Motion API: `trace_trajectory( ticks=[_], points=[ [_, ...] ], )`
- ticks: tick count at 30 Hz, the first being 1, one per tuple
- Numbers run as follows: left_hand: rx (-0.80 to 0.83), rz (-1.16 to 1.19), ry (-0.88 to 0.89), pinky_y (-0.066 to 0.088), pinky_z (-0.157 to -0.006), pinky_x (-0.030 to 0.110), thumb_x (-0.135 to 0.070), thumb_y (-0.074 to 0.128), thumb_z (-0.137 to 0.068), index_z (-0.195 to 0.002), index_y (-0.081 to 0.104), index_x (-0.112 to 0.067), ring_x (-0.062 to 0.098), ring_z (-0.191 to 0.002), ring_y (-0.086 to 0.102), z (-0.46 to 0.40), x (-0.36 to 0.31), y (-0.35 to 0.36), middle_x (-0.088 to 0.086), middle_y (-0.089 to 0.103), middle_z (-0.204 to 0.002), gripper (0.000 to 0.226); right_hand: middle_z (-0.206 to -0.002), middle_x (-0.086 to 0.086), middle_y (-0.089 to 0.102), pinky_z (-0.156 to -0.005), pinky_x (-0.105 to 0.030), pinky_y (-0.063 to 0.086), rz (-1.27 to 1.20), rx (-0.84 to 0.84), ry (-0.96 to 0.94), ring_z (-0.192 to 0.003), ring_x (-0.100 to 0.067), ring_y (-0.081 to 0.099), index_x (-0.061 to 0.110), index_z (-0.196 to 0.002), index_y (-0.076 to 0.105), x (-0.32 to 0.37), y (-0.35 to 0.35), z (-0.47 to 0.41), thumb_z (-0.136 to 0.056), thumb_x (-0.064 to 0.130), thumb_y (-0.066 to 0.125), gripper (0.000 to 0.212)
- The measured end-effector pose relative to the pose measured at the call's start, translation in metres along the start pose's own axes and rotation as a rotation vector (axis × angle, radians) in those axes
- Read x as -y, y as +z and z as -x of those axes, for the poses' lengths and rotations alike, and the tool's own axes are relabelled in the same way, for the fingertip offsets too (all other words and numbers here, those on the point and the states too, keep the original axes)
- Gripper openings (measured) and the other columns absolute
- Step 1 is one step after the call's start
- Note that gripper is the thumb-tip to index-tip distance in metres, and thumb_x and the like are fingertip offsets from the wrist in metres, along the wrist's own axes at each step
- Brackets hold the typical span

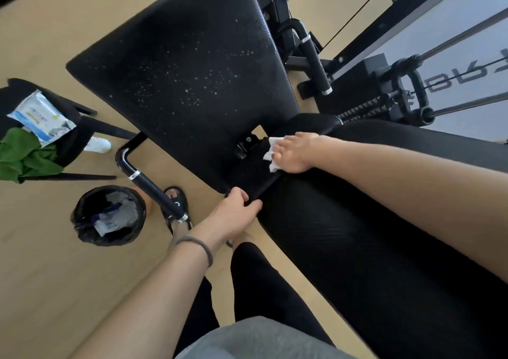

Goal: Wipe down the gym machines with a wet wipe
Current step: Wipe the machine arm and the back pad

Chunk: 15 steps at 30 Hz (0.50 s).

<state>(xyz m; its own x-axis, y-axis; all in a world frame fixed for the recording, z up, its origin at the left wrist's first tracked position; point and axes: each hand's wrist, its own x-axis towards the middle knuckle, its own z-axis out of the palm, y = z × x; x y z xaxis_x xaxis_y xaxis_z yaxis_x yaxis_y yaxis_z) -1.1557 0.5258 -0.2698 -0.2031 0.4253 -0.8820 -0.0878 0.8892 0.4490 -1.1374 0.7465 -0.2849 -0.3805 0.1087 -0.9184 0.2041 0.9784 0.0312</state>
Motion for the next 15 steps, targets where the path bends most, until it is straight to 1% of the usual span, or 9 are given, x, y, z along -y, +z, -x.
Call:
trace_trajectory(
  ticks=[2,3,4,6,7,8,11,13,15],
  points=[
    [0.0,0.025,-0.002,0.038,-0.059,0.026,-0.048,0.05,-0.1,-0.122,0.045,-0.02,0.012,-0.08,0.053,-0.002,0.002,0.002,0.0,0.059,-0.101,0.036,-0.168,-0.009,0.019,-0.124,-0.049,0.017,0.013,0.004,0.124,-0.154,-0.032,0.019,0.014,-0.16,0.021,-0.024,-0.006,-0.011,-0.109,0.038,0.014,0.057],
    [-0.006,0.022,0.0,0.038,-0.06,0.027,-0.048,0.05,-0.1,-0.123,0.045,-0.02,0.013,-0.081,0.053,-0.003,0.003,0.003,0.001,0.059,-0.103,0.036,-0.167,-0.009,0.019,-0.124,-0.049,0.019,0.062,0.012,0.1,-0.153,-0.033,0.021,0.015,-0.16,0.021,-0.023,-0.008,-0.012,-0.108,0.041,0.015,0.058],
    [-0.011,0.015,0.004,0.038,-0.06,0.028,-0.048,0.05,-0.1,-0.123,0.045,-0.019,0.013,-0.081,0.053,-0.002,0.003,0.003,0.001,0.059,-0.103,0.037,-0.165,-0.008,0.023,-0.121,-0.048,0.025,0.103,0.023,0.02,-0.15,-0.033,0.027,0.019,-0.16,0.025,-0.01,-0.01,-0.01,-0.108,0.044,0.018,0.058],
    [-0.015,0.013,0.017,0.038,-0.06,0.028,-0.046,0.051,-0.1,-0.128,0.045,-0.017,0.013,-0.082,0.053,-0.002,0.002,0.002,0.001,0.059,-0.103,0.041,-0.159,-0.005,0.031,-0.114,-0.047,0.036,0.177,0.073,-0.235,-0.142,-0.03,0.039,0.027,-0.153,0.039,0.033,-0.004,-0.006,-0.107,0.047,0.029,0.051],
    [-0.016,0.03,0.03,0.04,-0.061,0.028,-0.044,0.052,-0.1,-0.133,0.043,-0.016,0.014,-0.083,0.055,-0.003,0.002,0.002,0.001,0.06,-0.104,0.044,-0.158,-0.005,0.034,-0.112,-0.048,0.038,0.194,0.078,-0.343,-0.139,-0.029,0.042,0.025,-0.148,0.046,0.054,0.004,-0.008,-0.107,0.044,0.033,0.047],
    [-0.02,0.053,0.047,0.042,-0.063,0.028,-0.041,0.053,-0.099,-0.137,0.042,-0.016,0.015,-0.086,0.059,-0.002,0.002,0.002,0.001,0.062,-0.104,0.046,-0.158,-0.007,0.035,-0.113,-0.049,0.037,0.185,0.082,-0.391,-0.139,-0.029,0.044,0.021,-0.144,0.051,0.068,0.009,-0.014,-0.106,0.039,0.035,0.045],
    [-0.05,0.085,0.058,0.043,-0.065,0.025,-0.041,0.057,-0.098,-0.136,0.045,-0.016,0.012,-0.091,0.059,-0.003,0.004,0.004,-0.003,0.06,-0.104,0.047,-0.157,-0.002,0.038,-0.117,-0.052,0.029,0.182,0.08,-0.381,-0.143,-0.028,0.04,0.022,-0.139,0.054,0.083,0.014,-0.044,-0.103,0.035,0.036,0.042],
    [-0.069,0.088,0.039,0.043,-0.066,0.025,-0.045,0.059,-0.096,-0.129,0.049,-0.016,0.012,-0.093,0.058,-0.005,0.008,0.005,-0.005,0.059,-0.103,0.045,-0.158,-0.001,0.037,-0.117,-0.053,0.029,0.257,0.062,-0.351,-0.145,-0.03,0.037,0.023,-0.146,0.048,0.09,0.014,-0.06,-0.101,0.037,0.04,0.048],
    [-0.06,0.091,0.01,0.042,-0.065,0.025,-0.047,0.059,-0.096,-0.123,0.05,-0.018,0.011,-0.091,0.058,-0.007,0.009,0.003,-0.004,0.06,-0.101,0.041,-0.161,-0.003,0.035,-0.116,-0.054,0.03,0.247,0.058,-0.297,-0.146,-0.032,0.036,0.025,-0.152,0.04,0.09,0.014,-0.073,-0.104,0.036,0.033,0.05]
  ],
)
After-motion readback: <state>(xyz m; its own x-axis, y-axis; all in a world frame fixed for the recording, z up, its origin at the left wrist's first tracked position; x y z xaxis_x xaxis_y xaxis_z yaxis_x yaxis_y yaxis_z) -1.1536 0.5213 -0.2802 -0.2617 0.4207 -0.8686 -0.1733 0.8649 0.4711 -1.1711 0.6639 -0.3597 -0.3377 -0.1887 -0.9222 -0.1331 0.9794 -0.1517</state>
